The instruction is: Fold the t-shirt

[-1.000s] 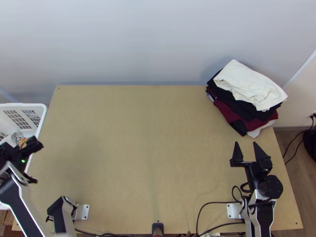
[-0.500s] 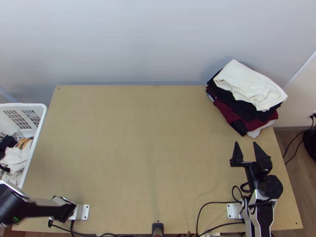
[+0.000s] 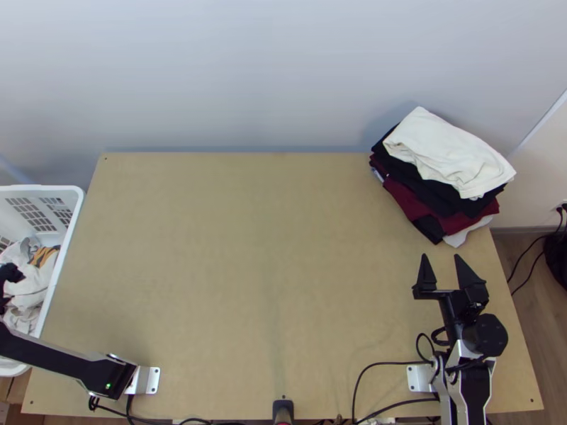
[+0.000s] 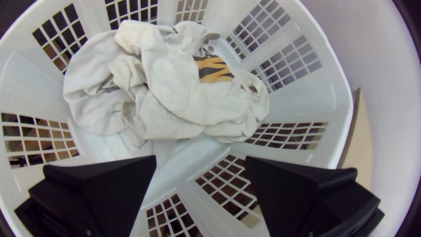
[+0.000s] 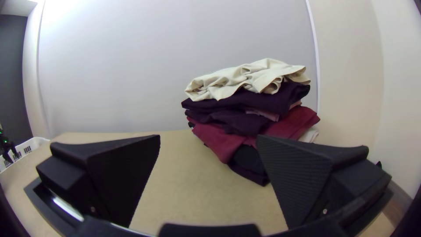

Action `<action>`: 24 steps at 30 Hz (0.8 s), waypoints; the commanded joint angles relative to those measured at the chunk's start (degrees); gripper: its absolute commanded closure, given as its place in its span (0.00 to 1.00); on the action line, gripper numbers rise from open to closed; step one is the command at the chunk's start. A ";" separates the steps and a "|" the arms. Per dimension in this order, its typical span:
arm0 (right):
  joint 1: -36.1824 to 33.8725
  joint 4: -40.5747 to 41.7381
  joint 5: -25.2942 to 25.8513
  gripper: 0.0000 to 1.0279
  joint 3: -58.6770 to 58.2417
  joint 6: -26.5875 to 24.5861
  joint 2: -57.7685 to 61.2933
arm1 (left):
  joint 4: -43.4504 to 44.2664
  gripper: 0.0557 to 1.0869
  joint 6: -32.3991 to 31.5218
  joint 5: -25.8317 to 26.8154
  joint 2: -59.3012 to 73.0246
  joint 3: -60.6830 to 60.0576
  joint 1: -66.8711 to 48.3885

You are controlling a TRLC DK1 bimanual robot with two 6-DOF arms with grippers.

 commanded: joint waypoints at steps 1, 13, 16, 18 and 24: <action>0.39 0.15 0.33 0.04 -0.75 0.86 -0.21 | -0.41 0.05 1.35 -0.51 5.81 4.31 0.91; 0.39 0.15 0.42 0.04 -0.75 0.86 -0.21 | 1.61 0.05 1.35 -3.67 20.92 16.26 1.26; 0.39 0.15 0.33 0.04 -0.75 0.86 -0.21 | 1.53 0.05 1.35 -4.20 23.65 18.81 1.17; 0.39 0.15 0.42 0.04 -0.75 0.86 -0.21 | 1.26 0.05 1.35 -4.55 25.32 20.13 1.08; 0.39 0.15 0.33 0.04 -0.75 0.86 -0.21 | 0.91 0.39 5.22 -4.64 28.22 21.18 0.73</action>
